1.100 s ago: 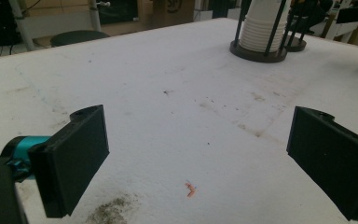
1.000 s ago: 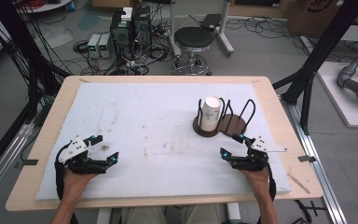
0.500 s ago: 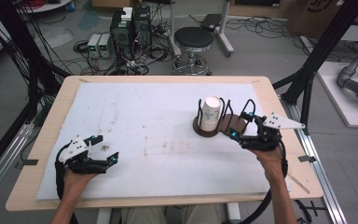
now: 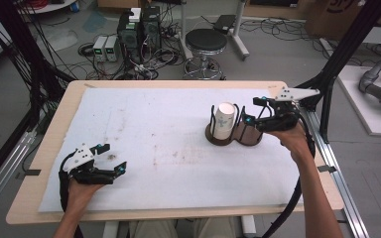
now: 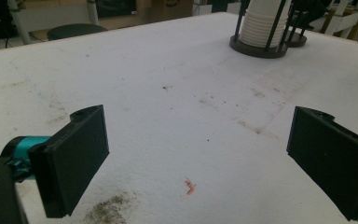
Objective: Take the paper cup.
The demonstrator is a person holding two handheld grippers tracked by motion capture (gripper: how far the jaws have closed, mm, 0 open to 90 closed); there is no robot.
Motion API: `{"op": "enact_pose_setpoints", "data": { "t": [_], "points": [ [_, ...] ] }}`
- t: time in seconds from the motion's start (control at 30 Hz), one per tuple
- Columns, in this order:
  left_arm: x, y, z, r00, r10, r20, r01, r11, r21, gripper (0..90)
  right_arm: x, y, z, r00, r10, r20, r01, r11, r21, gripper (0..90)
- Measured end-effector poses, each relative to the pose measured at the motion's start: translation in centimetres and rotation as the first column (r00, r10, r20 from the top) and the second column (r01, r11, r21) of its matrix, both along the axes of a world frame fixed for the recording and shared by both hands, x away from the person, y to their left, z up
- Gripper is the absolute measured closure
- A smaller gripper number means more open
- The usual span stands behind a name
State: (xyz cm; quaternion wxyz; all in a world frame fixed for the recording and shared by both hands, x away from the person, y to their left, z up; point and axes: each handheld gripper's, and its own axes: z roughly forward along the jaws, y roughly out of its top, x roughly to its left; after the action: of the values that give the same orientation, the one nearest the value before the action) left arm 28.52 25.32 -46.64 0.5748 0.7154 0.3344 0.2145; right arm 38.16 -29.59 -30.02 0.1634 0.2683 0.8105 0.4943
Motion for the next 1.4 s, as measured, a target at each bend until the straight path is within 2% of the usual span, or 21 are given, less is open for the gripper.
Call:
{"op": "enact_pose_setpoints", "data": {
  "t": [0.03,0.07,0.17,0.2,0.27,0.3,0.4,0.47,0.5,0.6,0.63,0.67,0.7,0.73,0.8,0.93,0.97,1.0,1.2,1.27,1.4],
  "points": [
    [0.0,0.0,0.0,1.0000,-0.001,0.000,0.001,1.0000,0.001,5.3,0.0,0.0,0.0,1.0000,0.000,0.000,0.000,1.000,0.000,18.0],
    [0.0,0.0,0.0,1.0000,0.000,0.000,0.000,1.0000,-0.001,5.3,1.1,0.5,0.4,0.9997,0.010,-0.023,-0.011,0.999,-0.039,18.0],
    [0.0,0.0,0.0,1.0000,-0.001,0.000,0.001,1.0000,0.001,5.3,2.0,1.0,0.7,0.9992,0.017,-0.037,-0.020,0.997,-0.078,18.0],
    [0.0,0.0,0.0,1.0000,0.000,0.000,0.000,1.0000,0.001,5.3,2.9,1.5,1.0,0.9988,0.026,-0.041,-0.030,0.993,-0.115,18.0],
    [0.0,0.0,0.0,1.0000,0.000,-0.002,0.000,1.0000,0.002,5.3,3.2,1.7,1.1,0.9985,0.026,-0.048,-0.032,0.992,-0.125,18.0],
    [0.0,-0.1,0.0,1.0000,0.003,-0.002,-0.003,1.0000,0.003,5.3,3.9,2.2,1.4,0.9975,0.034,-0.061,-0.043,0.986,-0.159,18.2],
    [0.1,-0.1,0.0,1.0000,0.000,-0.002,0.000,0.9999,0.010,5.3,4.5,2.7,1.5,0.9969,0.042,-0.067,-0.055,0.980,-0.193,18.7],
    [0.1,-0.1,0.0,1.0000,-0.001,-0.005,0.001,0.9999,0.013,5.3,5.4,3.5,1.6,0.9937,0.050,-0.100,-0.074,0.965,-0.251,18.7],
    [0.1,-0.1,0.0,1.0000,0.000,-0.005,0.000,0.9999,0.014,5.3,5.4,3.5,1.6,0.9937,0.050,-0.100,-0.074,0.965,-0.251,18.7],
    [0.1,-0.2,0.0,1.0000,-0.001,-0.005,0.001,0.9999,0.017,5.3,6.2,4.4,1.7,0.9914,0.060,-0.116,-0.092,0.953,-0.288,18.8],
    [0.1,-0.2,0.0,1.0000,-0.001,-0.004,0.001,0.9998,0.018,5.3,6.7,5.0,1.5,0.9892,0.061,-0.133,-0.101,0.942,-0.321,18.8],
    [0.1,-0.2,0.0,1.0000,-0.001,-0.004,0.001,0.9998,0.021,5.3,6.7,5.0,1.5,0.9892,0.061,-0.133,-0.101,0.942,-0.321,18.8],
    [0.1,-0.2,0.0,1.0000,-0.001,-0.004,0.001,0.9998,0.021,5.3,7.2,5.6,1.3,0.9859,0.064,-0.154,-0.116,0.927,-0.355,18.8],
    [0.1,-0.2,0.0,1.0000,-0.001,-0.004,0.001,0.9998,0.022,5.3,7.3,5.9,1.2,0.9856,0.062,-0.157,-0.117,0.922,-0.368,18.9],
    [0.0,-0.2,0.0,1.0000,-0.001,-0.005,0.001,0.9997,0.024,5.3,7.5,6.0,1.2,0.9845,0.065,-0.163,-0.122,0.921,-0.371,19.0],
    [0.1,-0.3,0.0,1.0000,-0.001,-0.004,0.001,0.9997,0.026,5.3,8.2,6.7,0.8,0.9773,0.056,-0.205,-0.136,0.904,-0.405,19.0],
    [0.1,-0.3,0.0,1.0000,-0.001,-0.004,0.002,0.9996,0.028,5.3,8.2,6.7,0.8,0.9773,0.056,-0.205,-0.136,0.904,-0.405,19.0],
    [0.1,-0.3,0.0,1.0000,-0.001,-0.004,0.001,0.9996,0.029,5.3,8.4,6.9,0.7,0.9756,0.057,-0.212,-0.144,0.894,-0.424,19.0],
    [0.1,-0.3,0.0,1.0000,-0.002,-0.003,0.002,0.9995,0.032,5.3,8.6,7.4,0.5,0.9690,0.051,-0.242,-0.160,0.876,-0.456,19.0],
    [0.1,-0.3,0.0,1.0000,-0.001,-0.003,0.001,0.9995,0.031,5.3,8.7,7.6,0.4,0.9667,0.049,-0.251,-0.168,0.862,-0.478,19.0],
    [0.1,-0.3,0.0,1.0000,-0.001,-0.005,0.001,0.9995,0.031,5.3,8.8,7.8,0.3,0.9666,0.048,-0.252,-0.168,0.860,-0.481,19.1]
  ]
}}
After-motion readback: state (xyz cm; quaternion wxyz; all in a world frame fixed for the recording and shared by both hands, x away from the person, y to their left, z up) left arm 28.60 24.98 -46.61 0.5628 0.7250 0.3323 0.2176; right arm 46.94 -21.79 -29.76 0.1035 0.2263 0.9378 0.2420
